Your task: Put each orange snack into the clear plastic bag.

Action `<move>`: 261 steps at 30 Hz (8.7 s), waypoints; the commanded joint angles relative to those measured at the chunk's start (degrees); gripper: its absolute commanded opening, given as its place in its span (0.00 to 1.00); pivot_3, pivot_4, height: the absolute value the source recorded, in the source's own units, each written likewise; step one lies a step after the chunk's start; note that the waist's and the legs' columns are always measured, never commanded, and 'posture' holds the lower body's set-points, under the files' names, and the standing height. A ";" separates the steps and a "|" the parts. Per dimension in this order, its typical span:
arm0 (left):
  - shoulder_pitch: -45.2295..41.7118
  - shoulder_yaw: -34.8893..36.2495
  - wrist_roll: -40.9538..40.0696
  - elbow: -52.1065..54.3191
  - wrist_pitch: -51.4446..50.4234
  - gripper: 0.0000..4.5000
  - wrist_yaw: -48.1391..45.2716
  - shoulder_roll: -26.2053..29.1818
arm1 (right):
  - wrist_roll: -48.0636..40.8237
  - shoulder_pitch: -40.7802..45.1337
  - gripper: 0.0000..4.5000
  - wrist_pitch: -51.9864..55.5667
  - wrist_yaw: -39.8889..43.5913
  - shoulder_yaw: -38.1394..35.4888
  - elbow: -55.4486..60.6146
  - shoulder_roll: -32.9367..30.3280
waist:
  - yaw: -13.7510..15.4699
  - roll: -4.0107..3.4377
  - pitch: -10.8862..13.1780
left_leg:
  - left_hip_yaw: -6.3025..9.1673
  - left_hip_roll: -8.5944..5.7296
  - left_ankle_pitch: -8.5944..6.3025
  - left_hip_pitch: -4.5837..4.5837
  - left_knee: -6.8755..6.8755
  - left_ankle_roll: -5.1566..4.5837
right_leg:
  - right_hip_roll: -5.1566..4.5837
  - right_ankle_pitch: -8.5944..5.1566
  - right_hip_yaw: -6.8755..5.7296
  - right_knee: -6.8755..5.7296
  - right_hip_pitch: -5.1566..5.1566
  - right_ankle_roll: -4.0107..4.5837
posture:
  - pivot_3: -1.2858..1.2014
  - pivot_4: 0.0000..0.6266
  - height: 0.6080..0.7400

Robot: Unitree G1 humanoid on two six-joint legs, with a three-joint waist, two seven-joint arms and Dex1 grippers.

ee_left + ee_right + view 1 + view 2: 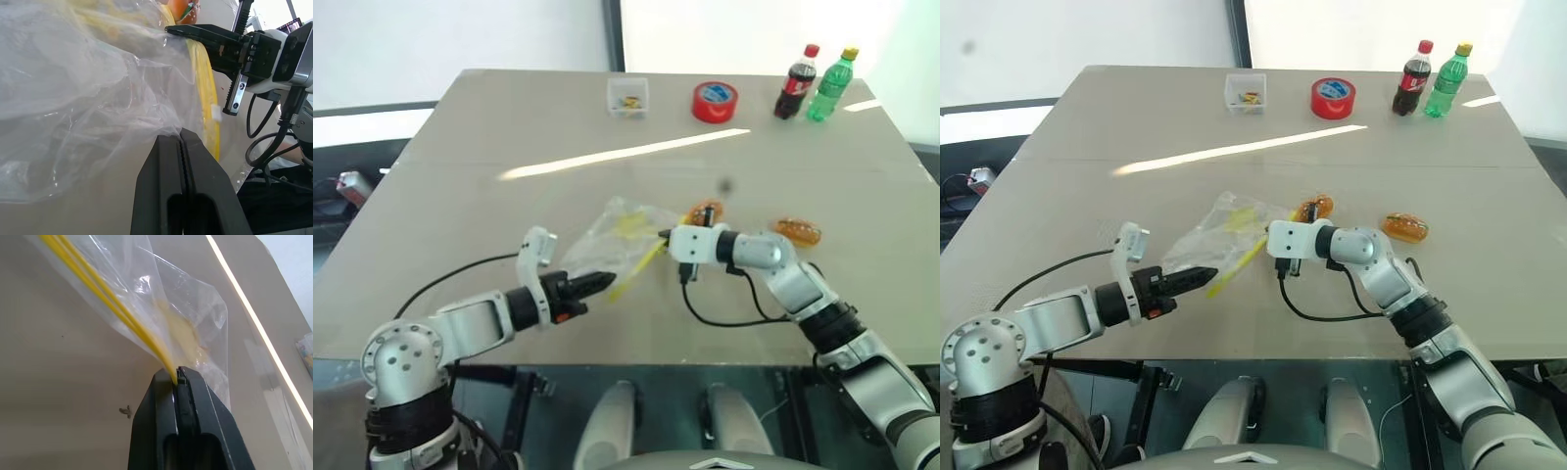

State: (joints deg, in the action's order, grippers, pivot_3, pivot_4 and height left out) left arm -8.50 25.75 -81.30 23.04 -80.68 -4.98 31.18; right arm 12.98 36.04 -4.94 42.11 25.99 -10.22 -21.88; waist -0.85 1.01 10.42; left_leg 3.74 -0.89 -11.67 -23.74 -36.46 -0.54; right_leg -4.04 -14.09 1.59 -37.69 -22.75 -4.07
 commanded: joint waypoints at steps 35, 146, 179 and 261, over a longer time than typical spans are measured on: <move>-15.84 -37.65 71.39 -2.17 52.39 0.70 -19.59 11.92 | 18.74 17.79 0.00 16.50 -14.87 -3.38 -5.01 6.81 | -0.41 0.02 0.04 | -0.34 -0.21 0.10 -0.14 0.52 0.13 | 0.01 -0.02 0.09 0.01 -0.43 0.08 | 0.52 0.24 1.00; -13.45 -33.25 81.81 -12.46 65.45 0.00 -28.99 -1.57 | -7.51 15.79 0.01 18.91 -11.27 -3.41 -16.18 11.79 | -1.65 0.02 0.03 | -0.33 -0.22 0.10 -0.20 0.30 0.11 | 0.02 -0.01 0.05 -0.28 -0.48 0.06 | 0.52 0.24 1.00; -14.46 -31.64 84.06 -15.81 66.06 0.00 -23.74 -3.05 | -3.17 6.71 0.99 9.80 -2.15 -7.98 5.45 -0.48 | -1.48 0.02 0.03 | -0.14 -0.19 0.09 -0.19 0.25 0.09 | 0.02 -0.01 0.10 -0.30 -0.44 0.05 | 0.52 0.24 1.00; -15.27 -30.85 84.71 -18.68 69.87 0.00 -22.27 -6.40 | 6.55 14.33 0.05 -1.11 -5.83 -4.31 -5.50 -5.29 | -1.29 0.00 0.05 | -0.26 -0.20 0.10 -0.14 0.15 0.10 | 0.00 -0.01 -0.01 -0.28 -0.33 0.05 | 0.52 0.24 1.00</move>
State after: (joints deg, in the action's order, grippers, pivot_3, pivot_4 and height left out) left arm -23.00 -5.13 4.20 1.69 -12.03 -26.75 24.82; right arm 18.84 48.66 -4.26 37.07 21.85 -15.94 -27.33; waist -2.14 1.01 10.47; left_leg 3.48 -1.10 -11.57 -23.88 -36.30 -0.44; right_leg -4.04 -14.09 1.58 -37.96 -23.07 -4.02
